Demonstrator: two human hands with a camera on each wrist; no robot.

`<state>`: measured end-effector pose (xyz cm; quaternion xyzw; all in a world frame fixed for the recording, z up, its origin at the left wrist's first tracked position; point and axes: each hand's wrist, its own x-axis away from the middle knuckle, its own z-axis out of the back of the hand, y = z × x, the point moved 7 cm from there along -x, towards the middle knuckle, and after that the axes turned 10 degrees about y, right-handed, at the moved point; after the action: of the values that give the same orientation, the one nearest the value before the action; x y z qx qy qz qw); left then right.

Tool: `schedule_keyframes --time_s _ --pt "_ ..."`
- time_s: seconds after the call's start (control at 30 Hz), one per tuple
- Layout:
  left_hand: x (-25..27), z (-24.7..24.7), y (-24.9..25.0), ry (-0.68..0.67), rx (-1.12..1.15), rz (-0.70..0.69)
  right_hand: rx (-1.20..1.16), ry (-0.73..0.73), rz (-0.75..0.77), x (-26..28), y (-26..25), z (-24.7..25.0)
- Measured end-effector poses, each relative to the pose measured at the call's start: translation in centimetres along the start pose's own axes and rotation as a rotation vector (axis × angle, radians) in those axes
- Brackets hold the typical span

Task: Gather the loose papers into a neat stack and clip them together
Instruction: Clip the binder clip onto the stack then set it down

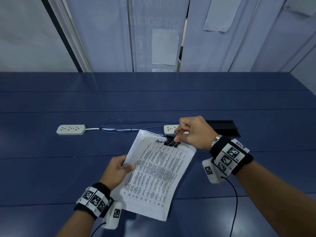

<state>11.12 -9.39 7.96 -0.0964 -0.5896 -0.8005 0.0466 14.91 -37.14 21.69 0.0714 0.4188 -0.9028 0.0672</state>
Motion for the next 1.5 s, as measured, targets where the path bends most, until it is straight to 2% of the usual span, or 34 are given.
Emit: schedule_keyframes --time_s 0.3,0.77,0.9,0.97,1.07,1.13,1.17,1.33,1.5 --pt "0.2 -1.9 -1.0 -0.042 0.12 0.13 -0.066 -0.117 -0.083 -2.5 0.3 -1.0" --pt "-0.1 -2.1 -1.0 -0.06 0.117 0.127 -0.044 -0.179 -0.191 -3.0 3.2 -1.3" --pt "0.0 -2.2 -0.9 -0.069 0.125 0.132 -0.024 -0.275 -0.252 -2.8 4.1 -1.6" --pt "-0.1 -2.2 -0.9 -0.069 0.141 0.142 -0.102 -0.303 -0.297 -2.4 4.3 -1.9" --pt "-0.4 -2.1 -1.1 -0.05 0.158 0.157 -0.248 -0.185 -0.43 -1.8 5.2 -2.1" --pt "-0.5 -2.2 -1.2 -0.046 0.169 0.16 -0.27 -0.091 -0.403 -1.7 5.5 -2.3" --pt "-0.5 -2.2 -1.2 -0.047 0.171 0.162 -0.274 -0.09 -0.379 -1.5 5.6 -2.7" --pt "-0.4 -2.2 -1.2 -0.031 0.18 0.177 -0.349 -0.119 -0.38 -0.7 6.0 -3.5" --pt "-0.3 -1.9 -1.5 -0.014 0.185 0.193 -0.279 -0.183 -0.334 -0.2 5.5 -3.9"
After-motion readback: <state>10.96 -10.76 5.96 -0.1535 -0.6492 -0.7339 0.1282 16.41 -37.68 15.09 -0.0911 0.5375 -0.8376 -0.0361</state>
